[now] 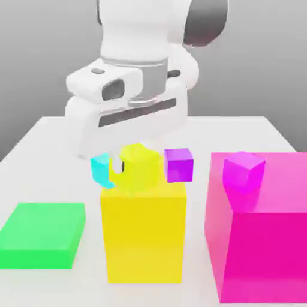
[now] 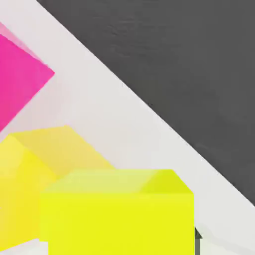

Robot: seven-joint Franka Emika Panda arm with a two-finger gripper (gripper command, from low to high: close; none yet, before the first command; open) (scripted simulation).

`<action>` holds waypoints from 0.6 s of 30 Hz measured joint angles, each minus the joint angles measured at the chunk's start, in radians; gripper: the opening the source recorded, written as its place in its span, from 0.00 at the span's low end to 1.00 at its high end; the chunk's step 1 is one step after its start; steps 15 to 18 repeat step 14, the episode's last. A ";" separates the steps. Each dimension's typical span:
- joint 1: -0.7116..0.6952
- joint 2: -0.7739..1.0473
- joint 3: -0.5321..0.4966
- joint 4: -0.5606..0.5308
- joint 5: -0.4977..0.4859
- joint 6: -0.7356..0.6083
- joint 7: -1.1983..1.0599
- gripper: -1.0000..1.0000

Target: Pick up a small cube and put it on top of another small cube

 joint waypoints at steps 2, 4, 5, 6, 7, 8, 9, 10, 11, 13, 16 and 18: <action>0.008 -0.072 0.027 -0.031 0.021 -0.041 0.067 0.00; 0.015 -0.144 0.053 -0.061 0.046 -0.081 0.129 0.00; 0.019 -0.181 0.064 -0.077 0.060 -0.102 0.159 0.00; 0.022 -0.217 0.076 -0.092 0.075 -0.123 0.187 0.00; 0.025 -0.232 0.083 -0.113 0.084 -0.118 0.204 0.00; 0.025 -0.233 0.088 -0.138 0.089 -0.093 0.212 0.00; 0.025 -0.226 0.091 -0.165 0.092 -0.059 0.216 0.00; 0.025 -0.216 0.094 -0.193 0.094 -0.021 0.218 0.00; 0.024 -0.205 0.096 -0.219 0.096 0.016 0.218 1.00; 0.024 -0.205 0.096 -0.219 0.097 0.016 0.218 1.00; 0.024 -0.205 0.096 -0.219 0.097 0.016 0.218 1.00; 0.024 -0.205 0.096 -0.219 0.097 0.016 0.218 1.00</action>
